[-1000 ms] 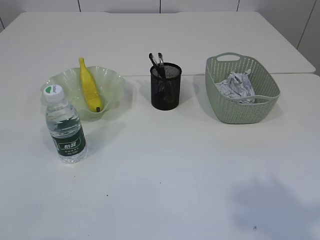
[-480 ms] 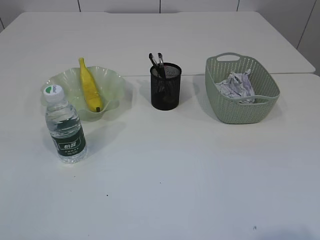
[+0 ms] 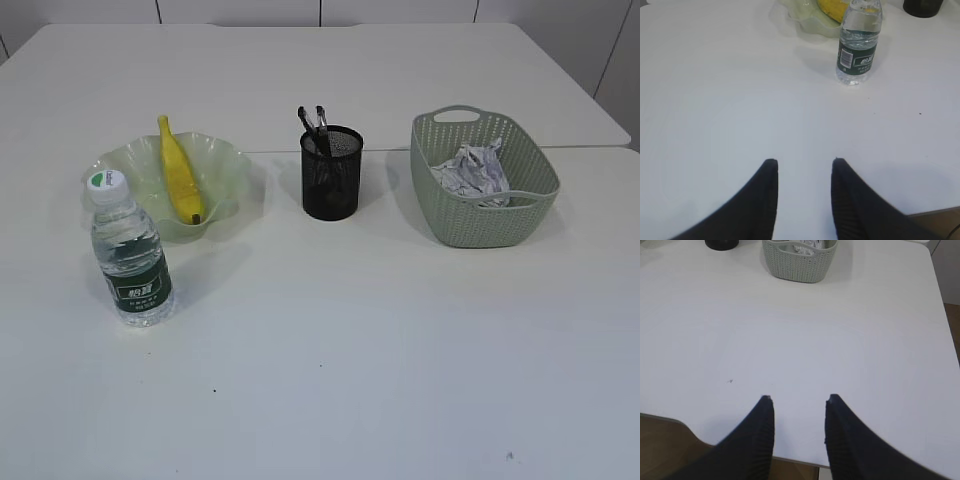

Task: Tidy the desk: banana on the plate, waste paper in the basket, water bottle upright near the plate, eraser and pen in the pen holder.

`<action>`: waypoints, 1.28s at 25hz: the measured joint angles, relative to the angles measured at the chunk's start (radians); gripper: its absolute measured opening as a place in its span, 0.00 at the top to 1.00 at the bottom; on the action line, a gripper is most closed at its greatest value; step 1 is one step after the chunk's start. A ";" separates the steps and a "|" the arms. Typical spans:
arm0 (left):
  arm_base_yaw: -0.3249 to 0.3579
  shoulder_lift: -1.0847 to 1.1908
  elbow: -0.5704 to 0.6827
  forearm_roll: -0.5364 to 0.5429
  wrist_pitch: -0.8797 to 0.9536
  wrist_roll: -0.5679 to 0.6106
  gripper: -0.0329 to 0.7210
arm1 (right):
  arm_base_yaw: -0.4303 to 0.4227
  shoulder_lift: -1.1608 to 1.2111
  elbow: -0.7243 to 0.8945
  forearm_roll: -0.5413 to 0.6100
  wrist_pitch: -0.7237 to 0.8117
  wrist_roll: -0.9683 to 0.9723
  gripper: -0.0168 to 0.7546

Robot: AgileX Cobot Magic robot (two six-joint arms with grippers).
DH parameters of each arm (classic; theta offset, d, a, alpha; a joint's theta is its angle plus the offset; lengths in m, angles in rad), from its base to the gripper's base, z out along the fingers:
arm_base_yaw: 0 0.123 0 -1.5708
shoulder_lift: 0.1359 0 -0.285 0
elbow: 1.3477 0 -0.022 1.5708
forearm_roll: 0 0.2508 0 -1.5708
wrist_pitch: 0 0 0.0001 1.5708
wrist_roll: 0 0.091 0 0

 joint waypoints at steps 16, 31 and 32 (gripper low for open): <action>0.000 0.000 0.000 0.000 0.000 0.000 0.63 | 0.000 0.000 0.126 0.000 -0.058 -0.005 0.64; 0.000 0.000 0.000 0.000 0.000 0.000 0.64 | 0.000 0.000 0.155 0.000 -0.099 -0.006 0.64; 0.000 0.000 0.000 0.000 0.000 0.000 0.64 | 0.002 0.000 0.155 0.000 -0.099 -0.006 0.64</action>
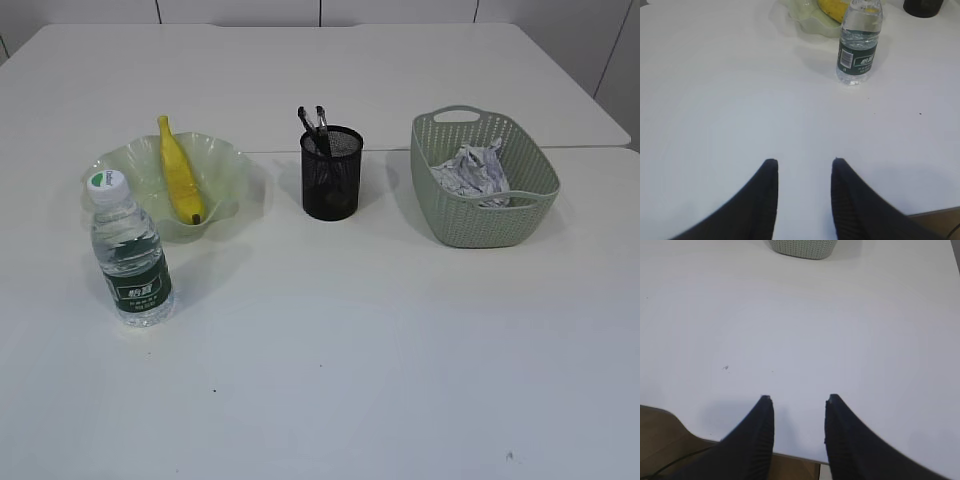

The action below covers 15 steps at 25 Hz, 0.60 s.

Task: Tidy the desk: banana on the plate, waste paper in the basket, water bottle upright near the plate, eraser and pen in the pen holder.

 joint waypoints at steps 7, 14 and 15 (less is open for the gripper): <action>0.000 0.000 0.000 0.000 0.000 0.000 0.64 | 0.005 -0.041 0.000 0.000 -0.002 0.000 0.64; 0.000 0.000 0.000 0.000 0.000 0.000 0.64 | 0.005 -0.126 0.000 0.000 -0.002 0.000 0.64; 0.000 0.000 0.000 0.000 0.000 0.000 0.64 | 0.000 -0.126 0.000 0.000 -0.002 0.000 0.64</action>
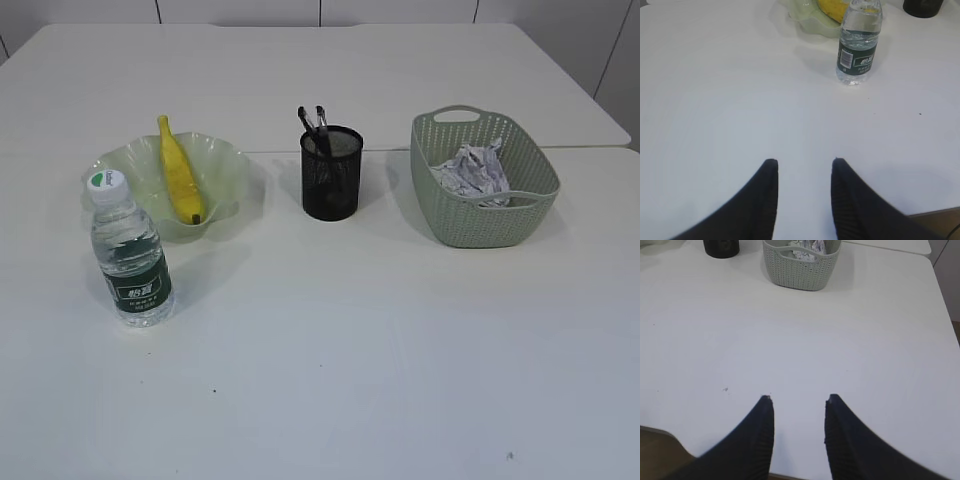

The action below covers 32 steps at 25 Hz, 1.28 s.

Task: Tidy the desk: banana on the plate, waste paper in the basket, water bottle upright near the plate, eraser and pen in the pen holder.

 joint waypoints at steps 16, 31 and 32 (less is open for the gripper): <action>0.000 0.000 0.000 0.000 0.000 0.000 0.64 | -0.122 0.000 0.000 0.000 0.000 0.000 0.64; 0.000 0.000 0.000 0.000 0.000 0.000 0.64 | -0.122 0.000 0.000 0.000 0.000 0.019 0.64; 0.000 0.000 0.000 0.000 0.000 0.000 0.64 | -0.122 0.000 0.000 0.000 0.000 0.019 0.64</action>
